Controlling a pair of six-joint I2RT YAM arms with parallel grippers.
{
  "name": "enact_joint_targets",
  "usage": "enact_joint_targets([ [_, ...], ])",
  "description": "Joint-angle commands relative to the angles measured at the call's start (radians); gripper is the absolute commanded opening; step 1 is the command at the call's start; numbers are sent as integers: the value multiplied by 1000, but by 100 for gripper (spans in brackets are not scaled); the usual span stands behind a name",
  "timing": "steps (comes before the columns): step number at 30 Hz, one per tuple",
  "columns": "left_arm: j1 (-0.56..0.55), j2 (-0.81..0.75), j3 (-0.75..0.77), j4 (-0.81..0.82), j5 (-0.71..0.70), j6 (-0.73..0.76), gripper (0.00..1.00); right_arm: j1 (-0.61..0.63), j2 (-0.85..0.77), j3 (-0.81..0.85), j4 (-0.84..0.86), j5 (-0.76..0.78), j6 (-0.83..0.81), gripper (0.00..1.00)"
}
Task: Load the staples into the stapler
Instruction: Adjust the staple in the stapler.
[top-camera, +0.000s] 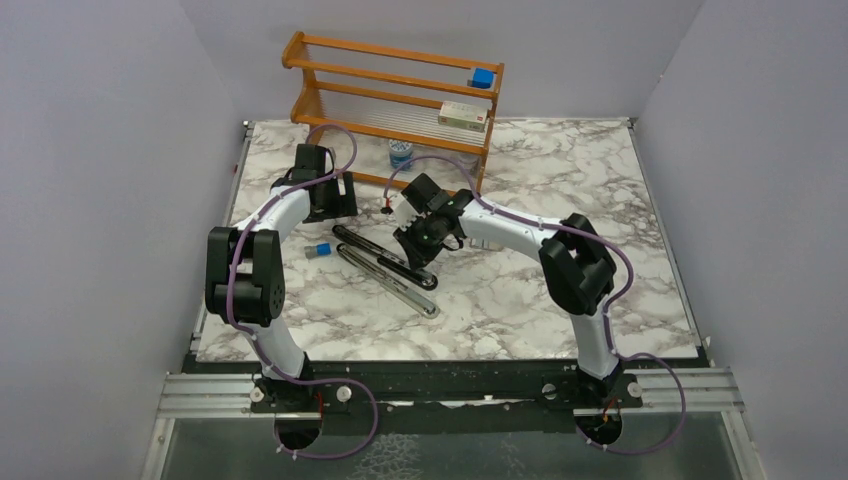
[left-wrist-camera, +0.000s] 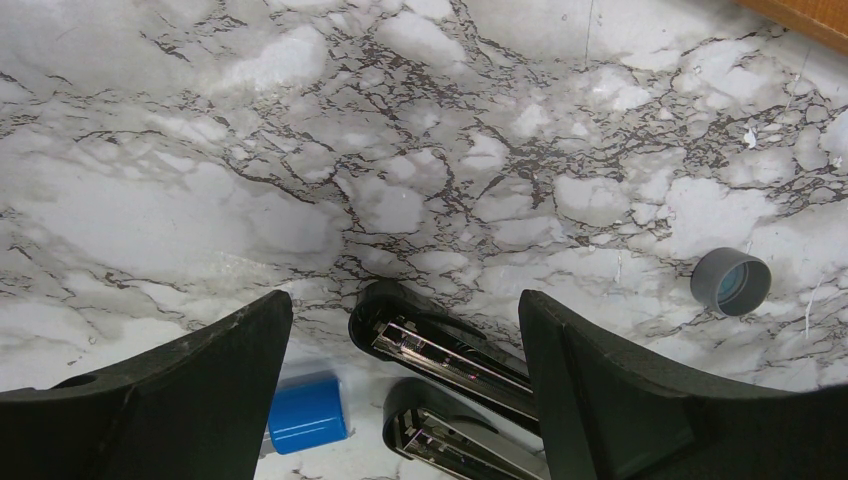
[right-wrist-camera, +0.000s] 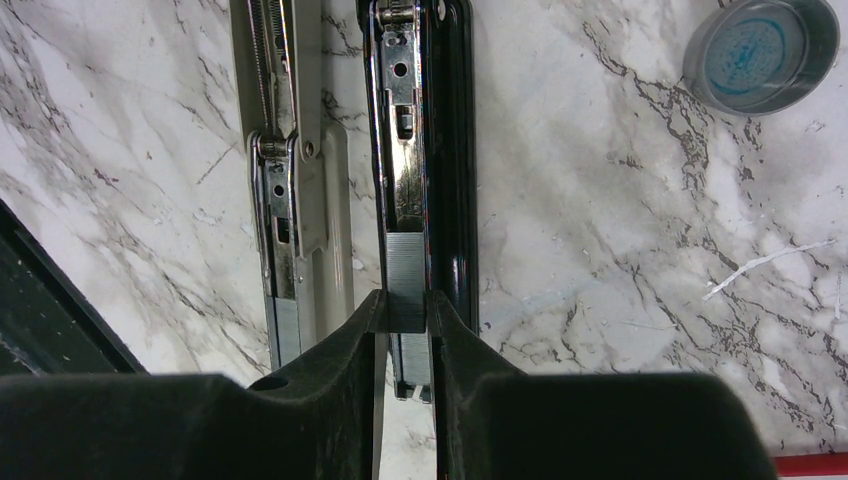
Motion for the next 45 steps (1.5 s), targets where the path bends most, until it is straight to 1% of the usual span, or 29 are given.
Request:
enact_joint_targets([
  [1, 6, -4, 35, -1, 17, -1, 86, -2, 39, 28, -18, 16, -13, 24],
  [14, 6, -6, 35, -1, 17, -1, 86, -1, 48, 41, -18, 8, -16, 26],
  [20, 6, -5, 35, -2, 18, -1, 86, -1, 46, 41, -14, 9, -14, 28],
  [27, 6, -4, 37, -2, 20, -1, 86, -2, 14, 22, 20, 8, -5, 30],
  [30, 6, -3, 36, -1, 20, -1, 86, -1, -18, -4, 55, 20, 7, 33],
  [36, 6, -3, 35, -2, 21, -1, 86, -1, -109, -112, 163, 93, 52, 37],
  [40, 6, -4, 35, -2, 21, -1, 86, -2, -133, -142, 173, 130, 55, 37],
  [45, 6, -3, 34, -2, 21, -1, 86, -1, -143, -163, 180, 134, 60, 37],
])
